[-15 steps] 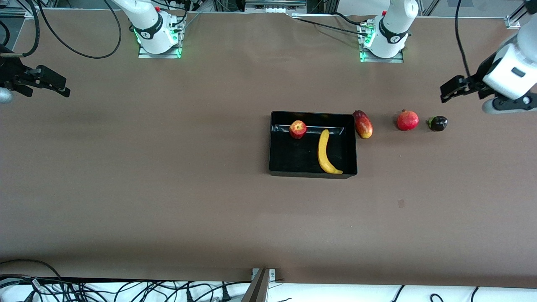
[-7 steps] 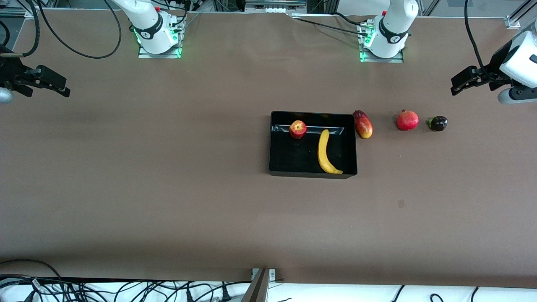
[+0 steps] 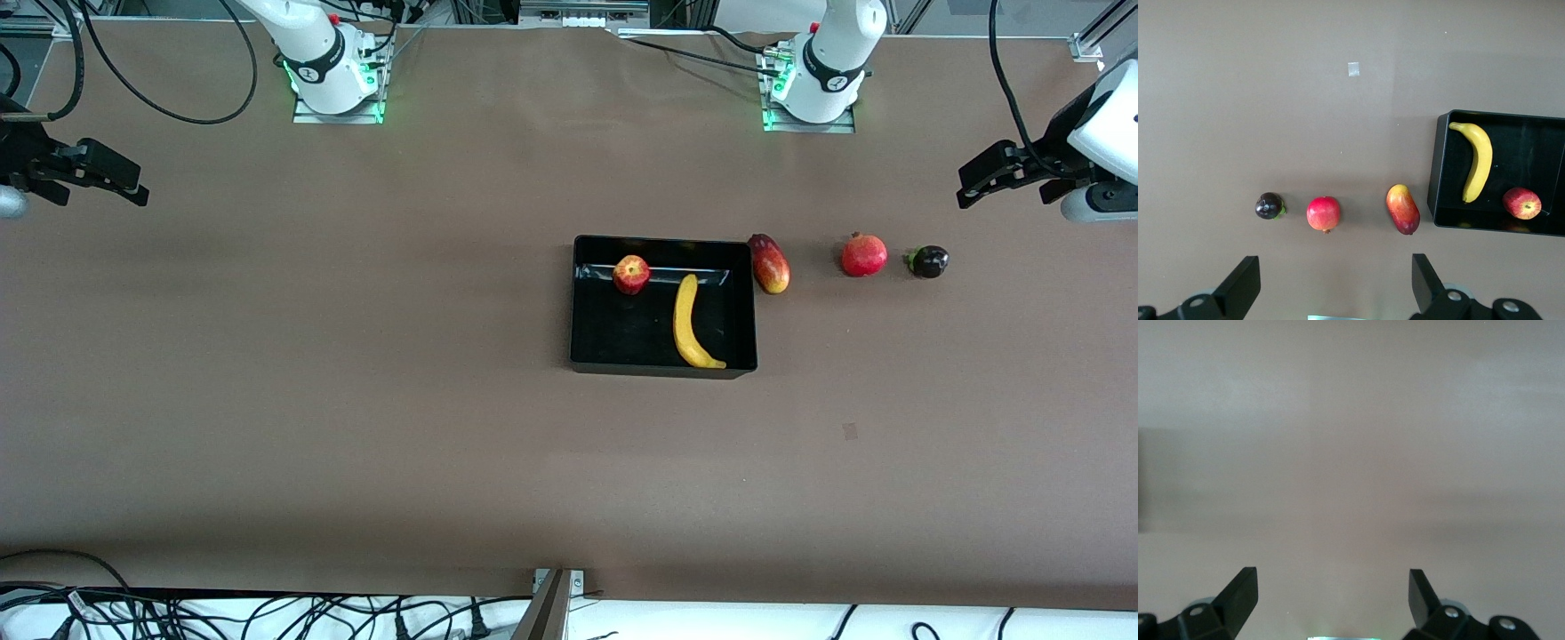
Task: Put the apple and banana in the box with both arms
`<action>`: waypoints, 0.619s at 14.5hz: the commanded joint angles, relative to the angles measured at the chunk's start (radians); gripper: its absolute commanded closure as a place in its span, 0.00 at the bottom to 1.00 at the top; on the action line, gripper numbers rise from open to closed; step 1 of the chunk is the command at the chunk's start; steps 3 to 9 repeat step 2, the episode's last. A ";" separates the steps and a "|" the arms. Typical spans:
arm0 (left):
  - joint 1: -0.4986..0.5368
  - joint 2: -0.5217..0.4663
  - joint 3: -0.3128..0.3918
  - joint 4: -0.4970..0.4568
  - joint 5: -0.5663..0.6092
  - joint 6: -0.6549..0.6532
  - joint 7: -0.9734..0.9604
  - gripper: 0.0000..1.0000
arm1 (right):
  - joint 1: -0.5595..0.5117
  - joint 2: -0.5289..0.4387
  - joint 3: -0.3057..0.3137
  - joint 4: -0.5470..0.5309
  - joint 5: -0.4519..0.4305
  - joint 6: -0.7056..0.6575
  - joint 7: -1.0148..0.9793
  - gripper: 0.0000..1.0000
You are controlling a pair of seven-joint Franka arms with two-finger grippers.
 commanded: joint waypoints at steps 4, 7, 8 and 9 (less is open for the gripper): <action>-0.001 0.018 0.003 0.036 -0.021 -0.013 0.084 0.00 | -0.002 0.006 0.000 0.017 -0.010 -0.004 -0.013 0.00; -0.001 0.018 0.003 0.036 -0.021 -0.013 0.084 0.00 | -0.002 0.006 0.000 0.017 -0.010 -0.004 -0.013 0.00; -0.001 0.018 0.003 0.036 -0.021 -0.013 0.084 0.00 | -0.002 0.006 0.000 0.017 -0.010 -0.004 -0.013 0.00; -0.001 0.018 0.003 0.036 -0.021 -0.013 0.084 0.00 | -0.002 0.006 0.000 0.017 -0.010 -0.004 -0.013 0.00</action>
